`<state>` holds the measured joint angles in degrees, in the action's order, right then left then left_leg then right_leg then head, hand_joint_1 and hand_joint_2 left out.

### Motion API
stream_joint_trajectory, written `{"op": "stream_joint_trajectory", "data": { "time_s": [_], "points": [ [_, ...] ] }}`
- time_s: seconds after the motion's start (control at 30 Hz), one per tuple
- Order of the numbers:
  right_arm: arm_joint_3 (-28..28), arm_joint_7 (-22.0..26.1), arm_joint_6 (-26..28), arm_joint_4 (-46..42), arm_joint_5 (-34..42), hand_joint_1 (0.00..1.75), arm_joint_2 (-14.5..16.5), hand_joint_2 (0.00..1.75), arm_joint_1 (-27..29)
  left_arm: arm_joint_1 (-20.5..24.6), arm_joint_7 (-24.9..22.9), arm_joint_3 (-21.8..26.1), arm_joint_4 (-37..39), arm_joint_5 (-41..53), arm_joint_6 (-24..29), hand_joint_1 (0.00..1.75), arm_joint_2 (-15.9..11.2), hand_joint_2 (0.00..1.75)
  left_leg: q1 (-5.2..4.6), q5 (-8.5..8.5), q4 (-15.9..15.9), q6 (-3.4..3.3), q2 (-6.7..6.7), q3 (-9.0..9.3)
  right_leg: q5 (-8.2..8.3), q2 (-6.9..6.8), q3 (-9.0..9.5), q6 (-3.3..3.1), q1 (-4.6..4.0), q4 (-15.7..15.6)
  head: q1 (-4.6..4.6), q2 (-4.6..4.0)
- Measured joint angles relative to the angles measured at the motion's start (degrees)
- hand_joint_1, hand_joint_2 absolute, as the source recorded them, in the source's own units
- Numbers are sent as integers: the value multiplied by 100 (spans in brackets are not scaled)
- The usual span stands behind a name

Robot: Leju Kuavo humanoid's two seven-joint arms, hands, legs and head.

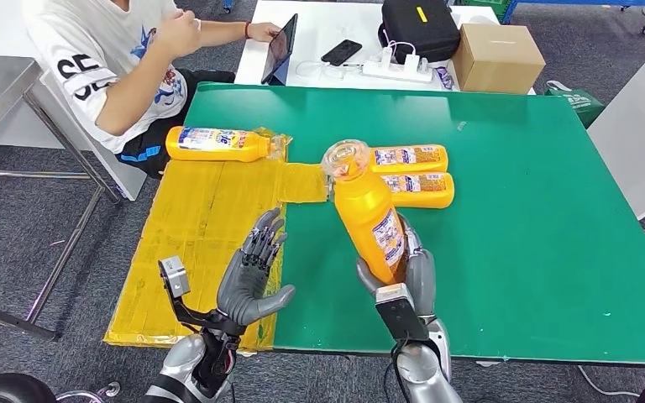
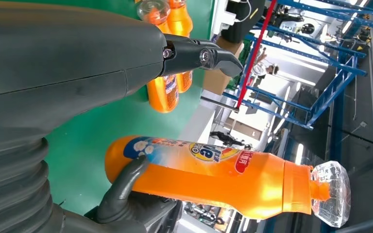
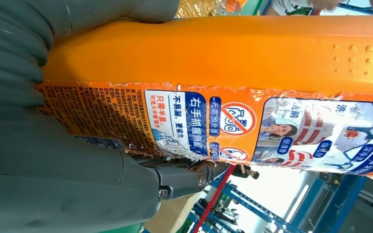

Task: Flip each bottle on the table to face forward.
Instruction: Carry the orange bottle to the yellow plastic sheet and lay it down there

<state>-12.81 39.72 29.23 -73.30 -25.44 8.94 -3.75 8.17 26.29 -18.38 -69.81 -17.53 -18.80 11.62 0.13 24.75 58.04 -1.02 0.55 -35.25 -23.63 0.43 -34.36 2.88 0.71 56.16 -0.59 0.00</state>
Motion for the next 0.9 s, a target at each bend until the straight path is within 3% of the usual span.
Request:
{"op": "stream_joint_trajectory", "data": {
  "time_s": [0.43,0.9],
  "points": [
    [-111,8,-250,236,-38,175,49,175,-1,-1,0,-15,-2,-31,-90,0,-26,175,1,0,0,0,-1,-1,0,0,-1,0,-1,0,-1,0],
    [-1751,-1,-532,2184,32,175,556,175,-426,27,27,-209,371,97,-156,0,-110,175,5,-1,-1,2,-5,-1,-1,2,-10,-2,-6,1,-1,0]
  ]
}}
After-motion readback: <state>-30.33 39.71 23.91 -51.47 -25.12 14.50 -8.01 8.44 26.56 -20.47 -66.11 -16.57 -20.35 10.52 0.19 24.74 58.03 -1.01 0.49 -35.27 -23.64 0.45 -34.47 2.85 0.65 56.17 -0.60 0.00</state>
